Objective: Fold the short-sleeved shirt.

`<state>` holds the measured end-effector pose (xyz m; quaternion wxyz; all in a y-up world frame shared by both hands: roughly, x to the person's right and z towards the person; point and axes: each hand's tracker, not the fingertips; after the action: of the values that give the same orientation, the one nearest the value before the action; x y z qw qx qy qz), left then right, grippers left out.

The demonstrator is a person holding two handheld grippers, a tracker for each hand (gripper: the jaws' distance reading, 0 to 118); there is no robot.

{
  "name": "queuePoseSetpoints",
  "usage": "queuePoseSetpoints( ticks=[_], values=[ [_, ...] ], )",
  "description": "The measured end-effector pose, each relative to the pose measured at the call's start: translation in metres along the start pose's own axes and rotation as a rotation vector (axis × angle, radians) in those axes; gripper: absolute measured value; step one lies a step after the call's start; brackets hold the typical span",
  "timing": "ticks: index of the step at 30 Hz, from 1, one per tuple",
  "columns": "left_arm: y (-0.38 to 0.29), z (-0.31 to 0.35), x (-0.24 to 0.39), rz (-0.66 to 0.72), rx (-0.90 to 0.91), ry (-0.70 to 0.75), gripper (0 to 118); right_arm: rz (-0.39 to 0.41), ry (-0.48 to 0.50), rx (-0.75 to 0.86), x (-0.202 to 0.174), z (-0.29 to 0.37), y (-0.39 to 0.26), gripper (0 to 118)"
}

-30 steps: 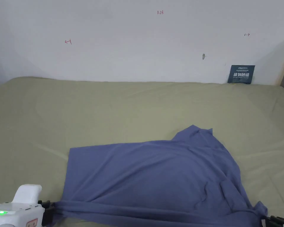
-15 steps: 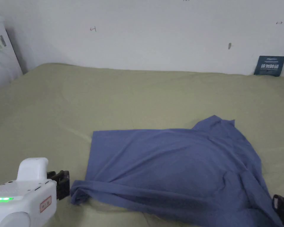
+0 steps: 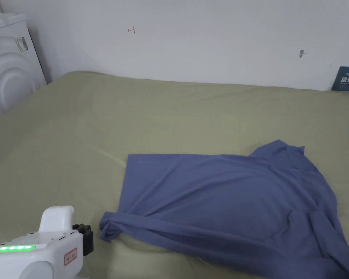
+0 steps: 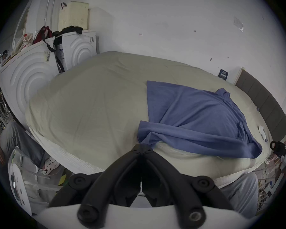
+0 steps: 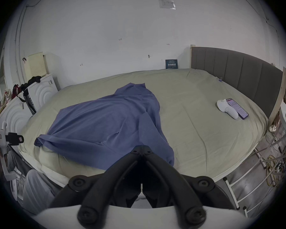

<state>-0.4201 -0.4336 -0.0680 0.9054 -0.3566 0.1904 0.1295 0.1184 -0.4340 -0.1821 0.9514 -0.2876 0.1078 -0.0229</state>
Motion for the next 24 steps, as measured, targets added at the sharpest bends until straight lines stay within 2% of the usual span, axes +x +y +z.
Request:
queuePoseSetpoints(
  ticks=[2,3,4,5,6,12,14,16,17,19,20,21,23,24],
  values=[
    [0.008,-0.014,-0.003,0.017,-0.017,-0.019,0,0.000,-0.005,-0.004,0.001,-0.001,0.001,2],
    [0.013,-0.023,-0.004,0.019,-0.030,-0.022,9,-0.008,-0.004,-0.007,0.002,-0.002,0.001,2],
    [0.019,-0.032,-0.004,0.025,-0.038,-0.019,36,-0.018,-0.002,-0.012,0.003,-0.004,0.001,2],
    [0.023,-0.041,-0.005,0.028,-0.054,-0.011,92,-0.024,-0.001,-0.015,0.005,-0.006,0.000,2],
    [0.026,-0.054,-0.005,0.024,-0.096,-0.008,118,-0.024,-0.003,-0.016,0.005,-0.009,-0.001,2],
    [0.043,-0.112,-0.005,0.013,-0.145,0.031,116,-0.024,-0.013,-0.070,0.010,-0.026,-0.003,2],
    [0.045,-0.127,-0.003,0.011,-0.159,0.042,109,-0.011,-0.022,-0.087,0.010,-0.031,-0.003,2],
    [0.042,-0.134,0.001,-0.001,-0.192,0.056,92,-0.001,-0.026,-0.105,0.010,-0.037,-0.004,2],
    [0.040,-0.135,0.002,-0.001,-0.215,0.042,70,0.004,-0.028,-0.111,0.011,-0.040,-0.004,2],
    [0.035,-0.132,0.006,-0.002,-0.219,-0.001,44,0.015,-0.030,-0.121,0.012,-0.045,-0.003,2],
    [0.034,-0.129,0.010,-0.001,-0.210,0.006,17,0.015,-0.031,-0.125,0.013,-0.046,-0.002,2],
    [0.034,-0.126,0.011,0.002,-0.203,-0.009,6,0.014,-0.028,-0.129,0.014,-0.048,-0.001,2],
    [0.033,-0.123,0.017,0.024,-0.191,-0.033,6,0.008,-0.009,-0.138,0.016,-0.050,0.001,5],
    [0.032,-0.117,0.024,-0.002,-0.191,-0.001,6,0.011,-0.005,-0.140,0.017,-0.051,0.001,22]
  ],
)
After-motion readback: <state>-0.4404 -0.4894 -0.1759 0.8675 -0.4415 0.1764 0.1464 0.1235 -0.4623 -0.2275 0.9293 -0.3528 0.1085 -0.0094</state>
